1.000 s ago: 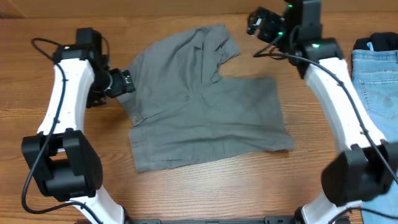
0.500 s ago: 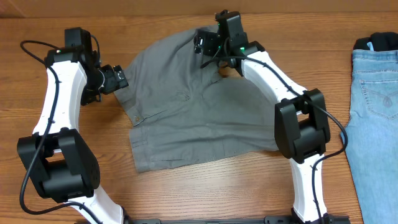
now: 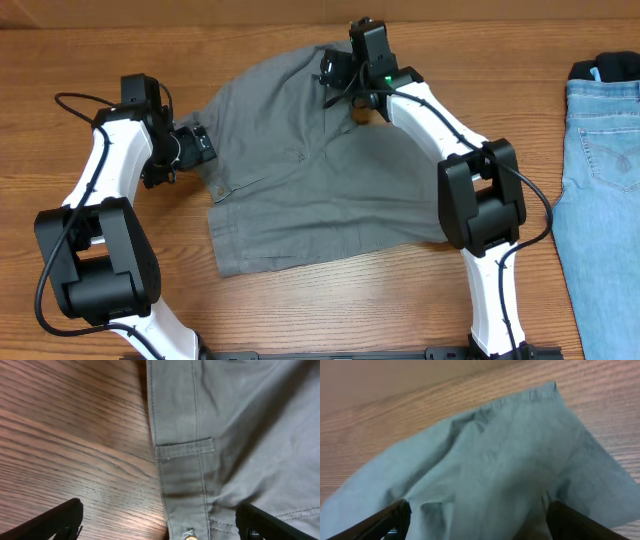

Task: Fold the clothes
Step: 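Move the right gripper to the shorts' top right corner and grasp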

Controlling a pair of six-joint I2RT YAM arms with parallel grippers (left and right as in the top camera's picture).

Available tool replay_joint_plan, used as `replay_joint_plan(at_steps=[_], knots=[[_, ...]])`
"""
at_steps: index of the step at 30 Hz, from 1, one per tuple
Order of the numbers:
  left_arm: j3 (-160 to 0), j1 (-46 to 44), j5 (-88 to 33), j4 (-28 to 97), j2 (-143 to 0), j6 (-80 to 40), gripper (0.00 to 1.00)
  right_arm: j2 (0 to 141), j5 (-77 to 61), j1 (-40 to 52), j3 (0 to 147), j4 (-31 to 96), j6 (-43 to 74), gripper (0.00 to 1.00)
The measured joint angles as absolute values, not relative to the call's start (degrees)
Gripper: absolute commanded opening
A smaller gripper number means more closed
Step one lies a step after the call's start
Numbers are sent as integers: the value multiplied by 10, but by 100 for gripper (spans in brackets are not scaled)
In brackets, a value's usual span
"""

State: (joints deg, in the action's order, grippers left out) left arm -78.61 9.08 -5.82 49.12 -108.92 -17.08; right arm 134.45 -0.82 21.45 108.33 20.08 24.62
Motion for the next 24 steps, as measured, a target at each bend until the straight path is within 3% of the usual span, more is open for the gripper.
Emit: replay_joint_plan(at_steps=[1, 3, 5, 10, 20, 24], knots=[[-785, 91, -59, 489, -1089, -171, 100, 1348, -7, 215, 1083, 198, 248, 86], [-784, 91, -61, 482, -1089, -171, 100, 1358, -6, 215, 1083, 190, 251, 69], [-784, 91, -61, 478, -1089, -171, 100, 1362, -5, 215, 1083, 187, 252, 60], [-783, 91, -63, 469, -1089, -171, 100, 1364, -3, 215, 1084, 187, 255, 58], [-783, 91, -65, 467, -1089, -171, 100, 1364, 14, 215, 1086, 198, 257, 12], [-783, 91, -67, 467, -1089, -171, 100, 1364, 37, 214, 1088, 228, 257, 4]])
